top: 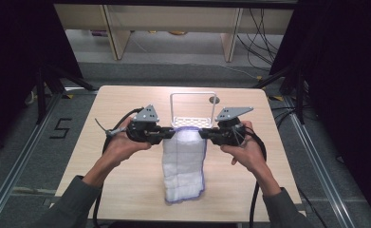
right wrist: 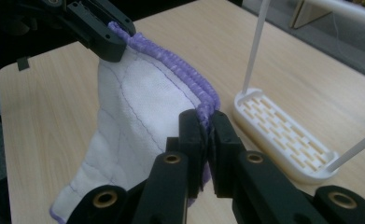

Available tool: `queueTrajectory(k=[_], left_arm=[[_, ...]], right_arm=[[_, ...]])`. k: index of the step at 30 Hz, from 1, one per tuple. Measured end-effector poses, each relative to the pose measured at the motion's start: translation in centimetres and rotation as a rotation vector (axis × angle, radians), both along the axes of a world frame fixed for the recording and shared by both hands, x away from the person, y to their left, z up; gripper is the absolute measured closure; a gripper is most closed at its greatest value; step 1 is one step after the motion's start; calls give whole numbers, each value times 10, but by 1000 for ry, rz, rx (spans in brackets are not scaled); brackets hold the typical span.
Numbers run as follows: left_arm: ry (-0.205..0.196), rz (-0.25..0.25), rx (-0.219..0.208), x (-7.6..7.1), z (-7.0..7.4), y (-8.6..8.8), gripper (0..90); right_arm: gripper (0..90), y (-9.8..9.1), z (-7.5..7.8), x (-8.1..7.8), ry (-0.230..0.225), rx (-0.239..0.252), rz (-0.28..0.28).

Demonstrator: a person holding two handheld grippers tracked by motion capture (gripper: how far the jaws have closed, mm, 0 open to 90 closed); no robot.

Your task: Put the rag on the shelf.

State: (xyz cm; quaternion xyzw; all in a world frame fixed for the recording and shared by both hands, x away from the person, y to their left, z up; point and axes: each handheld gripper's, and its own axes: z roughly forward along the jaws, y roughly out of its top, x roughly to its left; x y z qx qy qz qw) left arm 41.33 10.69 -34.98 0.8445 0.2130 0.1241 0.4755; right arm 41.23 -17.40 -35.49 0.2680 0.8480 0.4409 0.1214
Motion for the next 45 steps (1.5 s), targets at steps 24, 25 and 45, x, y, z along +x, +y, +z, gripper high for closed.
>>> queueTrajectory(k=[24, 25, 45], left_arm=[[-57, 58, 36, 51, 89, -22, 813], [-57, 68, 22, 53, 90, -24, 813], [-103, 176, -22, 105, 108, -23, 814]], right_arm=[[858, -15, 92, 44, -112, 30, -105], [859, -15, 93, 47, -117, 33, -110], [858, -5, 114, 97, -143, 59, -218]])
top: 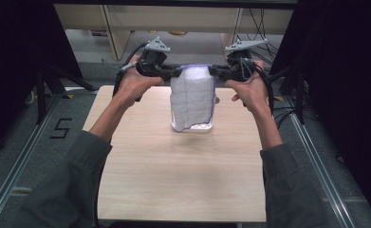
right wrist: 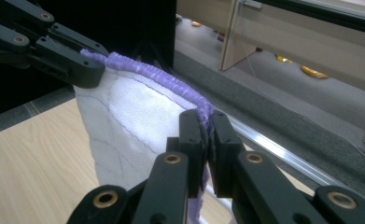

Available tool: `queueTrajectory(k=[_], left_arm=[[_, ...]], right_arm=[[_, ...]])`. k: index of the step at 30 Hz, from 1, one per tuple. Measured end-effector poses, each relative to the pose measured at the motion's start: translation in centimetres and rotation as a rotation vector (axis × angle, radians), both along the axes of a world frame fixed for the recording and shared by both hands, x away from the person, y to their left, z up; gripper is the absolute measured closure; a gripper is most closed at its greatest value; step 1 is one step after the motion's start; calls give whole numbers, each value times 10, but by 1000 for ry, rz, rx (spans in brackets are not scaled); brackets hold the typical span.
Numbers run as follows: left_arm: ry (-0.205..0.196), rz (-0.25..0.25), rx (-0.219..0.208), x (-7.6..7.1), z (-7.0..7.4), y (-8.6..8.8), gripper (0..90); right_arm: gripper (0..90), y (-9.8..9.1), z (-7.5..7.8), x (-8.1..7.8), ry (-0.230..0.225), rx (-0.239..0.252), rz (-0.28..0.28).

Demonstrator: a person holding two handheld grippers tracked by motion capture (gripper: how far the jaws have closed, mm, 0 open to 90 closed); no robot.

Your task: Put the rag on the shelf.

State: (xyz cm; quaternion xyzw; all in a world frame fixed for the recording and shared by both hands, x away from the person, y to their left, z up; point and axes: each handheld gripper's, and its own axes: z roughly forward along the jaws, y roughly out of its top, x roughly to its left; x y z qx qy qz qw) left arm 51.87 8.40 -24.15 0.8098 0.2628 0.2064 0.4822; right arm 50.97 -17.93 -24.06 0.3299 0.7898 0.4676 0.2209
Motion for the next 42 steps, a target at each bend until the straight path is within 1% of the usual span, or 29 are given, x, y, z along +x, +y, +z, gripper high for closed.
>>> queueTrajectory(k=[1, 2, 3, 4, 5, 8, 9, 10, 11, 14, 16, 17, 18, 20, 21, 24, 25, 26, 27, 30, 31, 33, 34, 35, 36, 37, 39, 40, 42], left_arm=[[1, 6, 2, 2, 0, 0, 814], [-2, 15, 8, 6, 0, 0, 814], [1, 20, 13, 8, 0, -1, 813], [1, 20, 13, 8, 0, -1, 814], [-3, 34, -17, 14, -1, -2, 813], [-2, 45, -11, 20, -2, -3, 814], [-1, 54, -15, 26, -4, -5, 813], [-13, 61, -15, 29, -4, -4, 813], [-16, 66, -33, 31, -5, -4, 813], [-6, 94, -75, 45, -15, -6, 812], [7, 107, -71, 52, -20, -7, 813], [15, 115, -78, 54, -22, -9, 813], [13, 113, -72, 59, -24, -10, 813], [14, 124, -93, 64, -28, -13, 812], [16, 126, -82, 66, -29, -12, 811], [12, 138, -108, 76, -35, -15, 810], [15, 135, -95, 79, -36, -15, 809], [20, 138, -111, 81, -39, -16, 808], [21, 140, -107, 83, -41, -17, 808], [24, 140, -75, 86, -48, -19, 807], [26, 144, -81, 88, -50, -19, 806], [35, 155, -84, 90, -53, -19, 804], [41, 155, -74, 91, -54, -19, 803], [40, 150, -61, 92, -56, -18, 803], [41, 153, -68, 93, -57, -18, 803], [36, 158, -47, 93, -58, -17, 802], [33, 162, -79, 93, -61, -17, 801], [33, 160, -82, 94, -63, -17, 801], [38, 162, -69, 95, -66, -16, 799]], right_arm=[[858, 0, 2, 3, -5, -2, -2], [858, 1, 2, 4, 12, 10, -9], [858, 2, 4, 7, -7, -1, -12], [858, 2, 5, 9, -1, -3, -15], [858, 3, 5, 12, -4, -2, -15], [858, 4, 6, 17, 0, -8, -33], [858, 5, 6, 21, 19, 0, -50], [858, 5, 5, 25, 6, -6, -45], [858, 6, 3, 27, 10, 10, -62], [858, 6, 0, 35, 18, 10, -86], [857, 7, -3, 42, 20, 32, -102], [858, 8, -5, 46, 22, 33, -115], [857, 8, -6, 49, 21, 29, -117], [857, 10, -8, 55, 18, 22, -135], [857, 10, -9, 59, 30, 27, -143], [857, 11, -13, 66, 31, 46, -169], [857, 11, -16, 69, 31, 45, -178], [856, 11, -18, 72, 32, 41, -183], [856, 12, -22, 75, 31, 35, -193], [856, 12, -32, 81, 49, 23, -207], [855, 13, -35, 83, 41, 8, -211], [856, 14, -39, 86, 60, 1, -223], [855, 15, -42, 87, 53, -2, -223], [855, 16, -45, 88, 67, -5, -231], [855, 15, -47, 91, 55, -21, -213], [855, 16, -50, 91, 70, -17, -224], [855, 16, -57, 93, 80, -20, -228], [855, 16, -60, 94, 86, -15, -231], [854, 15, -66, 96, 106, -16, -239]])
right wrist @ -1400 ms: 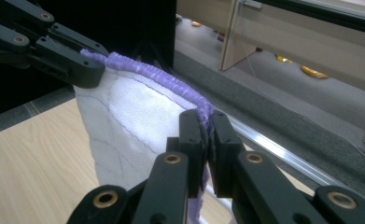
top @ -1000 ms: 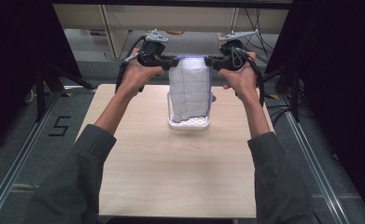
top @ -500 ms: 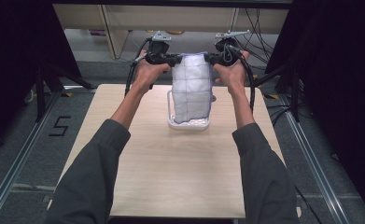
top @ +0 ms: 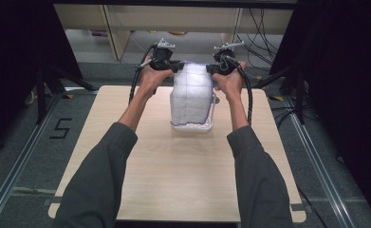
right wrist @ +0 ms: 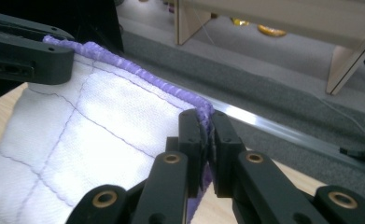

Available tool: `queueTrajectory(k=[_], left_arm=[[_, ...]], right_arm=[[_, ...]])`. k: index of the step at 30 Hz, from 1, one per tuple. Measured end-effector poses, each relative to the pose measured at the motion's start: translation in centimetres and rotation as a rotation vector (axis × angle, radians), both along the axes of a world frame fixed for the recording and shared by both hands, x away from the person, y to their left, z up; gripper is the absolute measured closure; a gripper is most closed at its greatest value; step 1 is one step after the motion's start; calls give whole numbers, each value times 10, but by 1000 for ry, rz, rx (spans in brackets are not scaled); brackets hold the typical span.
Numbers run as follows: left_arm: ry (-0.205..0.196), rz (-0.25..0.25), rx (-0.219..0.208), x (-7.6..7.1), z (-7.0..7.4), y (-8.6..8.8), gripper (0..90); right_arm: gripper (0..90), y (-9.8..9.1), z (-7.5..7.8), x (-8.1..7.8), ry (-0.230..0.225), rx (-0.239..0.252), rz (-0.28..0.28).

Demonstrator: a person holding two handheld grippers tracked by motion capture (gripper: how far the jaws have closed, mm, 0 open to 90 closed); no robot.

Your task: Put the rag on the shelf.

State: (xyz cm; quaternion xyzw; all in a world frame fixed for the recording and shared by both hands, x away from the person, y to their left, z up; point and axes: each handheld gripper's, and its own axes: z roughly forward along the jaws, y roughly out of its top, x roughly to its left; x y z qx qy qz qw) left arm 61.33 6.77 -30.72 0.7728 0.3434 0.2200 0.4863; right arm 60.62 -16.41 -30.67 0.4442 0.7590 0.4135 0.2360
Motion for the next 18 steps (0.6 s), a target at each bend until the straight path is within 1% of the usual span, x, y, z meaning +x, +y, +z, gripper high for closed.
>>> queueTrajectory(k=[1, 2, 3, 4, 5, 7, 8, 10, 11, 12, 13, 14, 15, 16, 17, 18], left_arm=[[8, 3, 1, 1, -4, 0, 799], [11, 7, -9, 2, -7, 0, 799], [18, 5, 1, 3, -8, 0, 798], [29, 9, -4, 4, -11, 0, 796], [32, 8, 6, 4, -12, 1, 793], [49, 10, 25, 6, -16, 1, 791], [57, 11, 26, 6, -17, 1, 791], [64, 13, 24, 6, -18, 0, 791], [71, 7, 30, 7, -20, 0, 792], [80, 8, 35, 7, -23, 0, 792], [103, 9, 40, 8, -27, 2, 791], [112, 10, 34, 9, -29, 2, 790], [122, 5, 35, 9, -30, 3, 789], [135, 1, 39, 9, -33, 3, 785], [143, 2, 46, 10, -34, 4, 774], [157, 16, 54, 10, -35, 6, 758]], right_arm=[[854, 0, -2, 0, 13, 8, -7], [854, 0, -5, 2, -1, 7, 0], [854, 0, -6, 2, 11, 13, -5], [854, -1, -8, 3, 10, 4, -1], [853, 0, -10, 4, 18, 18, -5], [853, 0, -14, 5, 29, 18, -8], [853, 0, -16, 4, 54, 22, -17], [853, 1, -17, 5, 51, 24, -18], [852, 1, -21, 7, 56, 12, -11], [852, 1, -21, 7, 56, 12, -11], [852, 1, -23, 6, 84, 14, -20], [851, 2, -24, 7, 84, 17, -19], [850, 1, -26, 8, 86, 4, -9], [848, 1, -26, 8, 89, 0, -10], [844, 2, -27, 8, 101, 3, -18], [834, 2, -27, 8, 106, -5, -20]])
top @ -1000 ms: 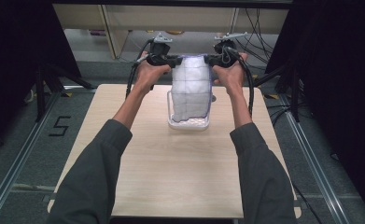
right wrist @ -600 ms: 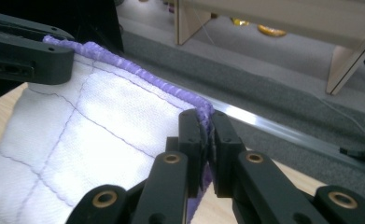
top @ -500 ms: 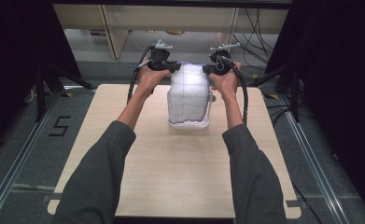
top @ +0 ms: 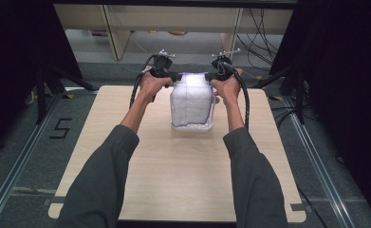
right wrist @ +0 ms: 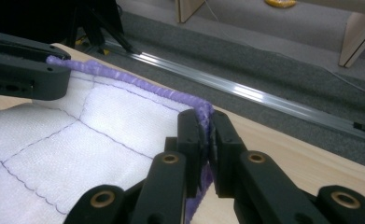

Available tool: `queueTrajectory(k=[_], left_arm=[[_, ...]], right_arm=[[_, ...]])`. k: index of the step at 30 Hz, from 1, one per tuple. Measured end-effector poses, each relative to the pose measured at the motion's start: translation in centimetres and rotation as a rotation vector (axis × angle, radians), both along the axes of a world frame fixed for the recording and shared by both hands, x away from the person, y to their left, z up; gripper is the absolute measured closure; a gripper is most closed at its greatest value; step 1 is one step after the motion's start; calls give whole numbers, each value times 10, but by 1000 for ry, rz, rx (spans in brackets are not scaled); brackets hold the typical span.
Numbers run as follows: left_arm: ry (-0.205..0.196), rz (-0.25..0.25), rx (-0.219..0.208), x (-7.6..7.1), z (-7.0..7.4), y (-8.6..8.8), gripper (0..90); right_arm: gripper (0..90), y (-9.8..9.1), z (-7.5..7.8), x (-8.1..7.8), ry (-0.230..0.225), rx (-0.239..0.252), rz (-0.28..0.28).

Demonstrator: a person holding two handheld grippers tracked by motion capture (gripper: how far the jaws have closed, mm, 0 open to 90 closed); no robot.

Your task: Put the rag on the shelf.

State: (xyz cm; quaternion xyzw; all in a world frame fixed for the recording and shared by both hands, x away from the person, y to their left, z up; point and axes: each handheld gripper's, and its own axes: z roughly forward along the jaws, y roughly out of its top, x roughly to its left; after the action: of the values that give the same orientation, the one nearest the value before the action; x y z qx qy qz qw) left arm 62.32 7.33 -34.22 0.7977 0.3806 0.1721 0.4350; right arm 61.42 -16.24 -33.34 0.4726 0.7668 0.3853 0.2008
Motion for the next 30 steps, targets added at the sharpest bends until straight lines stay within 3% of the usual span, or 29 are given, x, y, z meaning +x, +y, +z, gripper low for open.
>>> queueTrajectory(k=[2, 5, 8, 10, 12, 17, 19, 21, 23, 27, 30], left_arm=[[13, 24, -13, 0, -1, 4, 679], [16, 21, 8, -1, 1, 10, 646], [23, 24, -22, -4, 7, 16, 635], [26, 22, -15, -8, 11, 19, 629], [29, 13, -8, -11, 14, 21, 621], [43, -4, -22, -22, 20, 27, 608], [46, -5, -17, -28, 20, 31, 596], [57, -8, -6, -32, 21, 35, 579], [54, -11, -1, -35, 22, 37, 565], [54, -13, -28, -47, 27, 47, 521], [52, -3, -5, -59, 31, 56, 484]], right_arm=[[779, -1, -2, 1, 18, -1, -17], [668, -6, -3, 2, 25, 2, -42], [641, -12, -1, 1, 14, 35, -66], [621, -16, 1, 0, 4, 21, -74], [608, -22, 4, -3, 5, 46, -80], [587, -35, 10, -11, -29, 47, -57], [573, -38, 13, -18, -11, 65, -63], [563, -42, 14, -21, -41, 48, -38], [558, -46, 17, -27, -42, 54, -22], [542, -51, 22, -39, -41, 44, -4], [542, -53, 26, -48, -46, 47, 7]])
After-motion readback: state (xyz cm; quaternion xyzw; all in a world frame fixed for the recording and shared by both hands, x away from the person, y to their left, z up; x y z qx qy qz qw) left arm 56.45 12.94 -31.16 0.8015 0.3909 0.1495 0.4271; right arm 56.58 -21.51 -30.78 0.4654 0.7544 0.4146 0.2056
